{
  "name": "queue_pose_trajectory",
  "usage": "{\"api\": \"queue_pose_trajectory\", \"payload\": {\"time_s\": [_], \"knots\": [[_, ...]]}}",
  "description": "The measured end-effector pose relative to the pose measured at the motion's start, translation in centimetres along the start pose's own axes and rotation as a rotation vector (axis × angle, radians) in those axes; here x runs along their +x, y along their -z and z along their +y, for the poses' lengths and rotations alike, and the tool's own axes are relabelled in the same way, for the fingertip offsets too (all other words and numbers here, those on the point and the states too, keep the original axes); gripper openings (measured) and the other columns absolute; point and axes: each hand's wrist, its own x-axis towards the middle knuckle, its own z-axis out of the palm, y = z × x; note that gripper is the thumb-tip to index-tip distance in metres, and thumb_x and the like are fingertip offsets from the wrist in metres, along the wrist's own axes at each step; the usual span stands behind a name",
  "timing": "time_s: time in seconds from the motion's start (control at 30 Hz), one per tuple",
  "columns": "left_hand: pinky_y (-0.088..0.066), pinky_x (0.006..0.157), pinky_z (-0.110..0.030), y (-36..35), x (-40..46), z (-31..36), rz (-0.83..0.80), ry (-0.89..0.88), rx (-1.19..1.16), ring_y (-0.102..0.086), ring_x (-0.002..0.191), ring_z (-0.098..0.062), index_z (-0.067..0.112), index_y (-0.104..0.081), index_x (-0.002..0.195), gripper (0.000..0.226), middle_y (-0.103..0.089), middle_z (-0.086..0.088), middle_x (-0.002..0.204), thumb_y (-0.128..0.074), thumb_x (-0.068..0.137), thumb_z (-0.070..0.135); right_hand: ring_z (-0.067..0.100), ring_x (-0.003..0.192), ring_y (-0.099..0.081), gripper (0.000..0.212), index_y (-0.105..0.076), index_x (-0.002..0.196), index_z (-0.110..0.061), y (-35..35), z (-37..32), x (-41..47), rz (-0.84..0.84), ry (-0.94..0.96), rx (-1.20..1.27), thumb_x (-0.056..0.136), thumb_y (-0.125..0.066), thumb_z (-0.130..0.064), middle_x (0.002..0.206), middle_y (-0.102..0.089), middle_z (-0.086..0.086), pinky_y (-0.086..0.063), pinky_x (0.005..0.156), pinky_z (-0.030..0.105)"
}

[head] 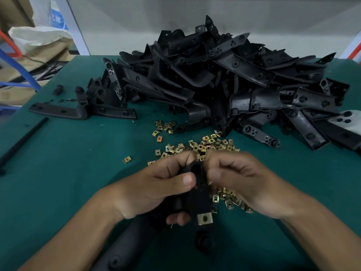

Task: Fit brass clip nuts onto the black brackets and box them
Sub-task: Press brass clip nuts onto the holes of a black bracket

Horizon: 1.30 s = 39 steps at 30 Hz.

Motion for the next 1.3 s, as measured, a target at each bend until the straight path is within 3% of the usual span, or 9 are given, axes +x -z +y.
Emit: {"api": "queue_pose_trajectory", "payload": {"time_s": [0.17,0.3,0.43,0.67,0.8,0.97,1.07,1.17,1.3], "knots": [[-0.048,0.044,-0.018,1.1,-0.9,0.4,0.121,-0.038,0.006,-0.067,0.057,-0.013,0.02,-0.05,0.093,0.028,-0.066,-0.004,0.08,-0.071,0.091,0.038,0.008,0.071,-0.058,0.019,-0.07,0.077,-0.033,1.2,-1.1,-0.3,0.073,0.0,0.057,0.088,-0.069,-0.048,0.075,-0.06,-0.008,-0.053,0.069,0.026],[-0.049,0.05,-0.018,0.6,-0.3,-0.1,0.066,-0.021,0.047,-0.069,0.064,-0.014,0.014,-0.047,0.093,0.027,-0.07,-0.004,0.084,-0.064,0.096,0.035,0.03,0.069,-0.05,0.023,-0.067,0.073,-0.032,-0.5,0.3,0.1,0.068,-0.042,-0.095,0.088,-0.068,-0.05,0.074,-0.054,0.009,-0.042,0.067,0.042],[-0.049,0.051,-0.019,0.5,-0.1,-0.2,0.072,-0.004,0.087,-0.069,0.065,-0.014,0.008,-0.046,0.093,0.033,-0.069,-0.005,0.084,-0.064,0.096,0.036,0.027,0.069,-0.045,0.023,-0.065,0.071,-0.03,-0.8,0.6,0.2,0.085,-0.065,-0.068,0.089,-0.066,-0.044,0.076,-0.048,0.021,-0.035,0.066,0.042],[-0.049,0.05,-0.019,0.4,-0.1,-0.1,0.086,-0.021,0.059,-0.069,0.063,-0.014,0.017,-0.049,0.099,0.024,-0.07,-0.005,0.082,-0.064,0.096,0.035,0.021,0.067,-0.045,0.029,-0.061,0.07,-0.024,-0.6,0.6,0.2,0.101,-0.074,-0.081,0.089,-0.065,-0.045,0.072,-0.046,0.014,-0.034,0.062,0.035],[-0.048,0.048,-0.019,0.4,-0.1,-0.1,0.081,-0.003,0.058,-0.068,0.062,-0.015,0.019,-0.051,0.096,0.024,-0.069,-0.005,0.082,-0.066,0.094,0.037,0.031,0.066,-0.041,0.025,-0.063,0.069,-0.027,-0.7,0.7,0.2,0.089,-0.063,-0.081,0.089,-0.066,-0.043,0.071,-0.046,0.016,-0.031,0.061,0.039],[-0.047,0.048,-0.018,0.2,0.1,-0.3,0.072,0.018,0.107,-0.069,0.062,-0.013,0.017,-0.047,0.094,0.027,-0.066,0.003,0.079,-0.065,0.094,0.037,0.007,0.064,-0.039,0.027,-0.057,0.066,-0.027,-1.1,1.0,0.3,0.047,-0.062,-0.055,0.089,-0.065,-0.038,0.064,-0.041,-0.009,-0.031,0.058,0.019],[-0.048,0.048,-0.018,0.0,0.3,-0.5,0.052,0.029,0.096,-0.07,0.063,-0.012,0.02,-0.05,0.096,0.021,-0.068,0.003,0.082,-0.065,0.094,0.036,0.009,0.068,-0.043,0.034,-0.053,0.065,-0.019,-1.0,0.9,0.2,-0.002,-0.102,0.009,0.088,-0.069,-0.038,0.065,-0.041,-0.003,-0.034,0.062,0.022],[-0.048,0.048,-0.019,-0.1,0.2,-0.6,0.061,0.038,0.111,-0.069,0.064,-0.014,0.023,-0.054,0.095,0.017,-0.067,0.001,0.084,-0.066,0.093,0.035,0.02,0.075,-0.046,0.049,-0.051,0.065,-0.014,-0.9,0.7,0.1,-0.029,-0.161,0.04,0.082,-0.076,-0.052,0.073,-0.041,0.022,-0.035,0.071,0.034],[-0.048,0.048,-0.021,-0.4,0.5,-0.8,0.153,-0.004,0.154,-0.068,0.063,-0.016,0.015,-0.045,0.096,0.031,-0.066,-0.002,0.08,-0.066,0.093,0.037,0.021,0.067,-0.052,0.043,-0.062,0.066,-0.022,-1.0,0.8,0.3,0.085,-0.182,0.02,0.076,-0.078,-0.061,0.066,-0.05,0.015,-0.041,0.066,0.032]]}}
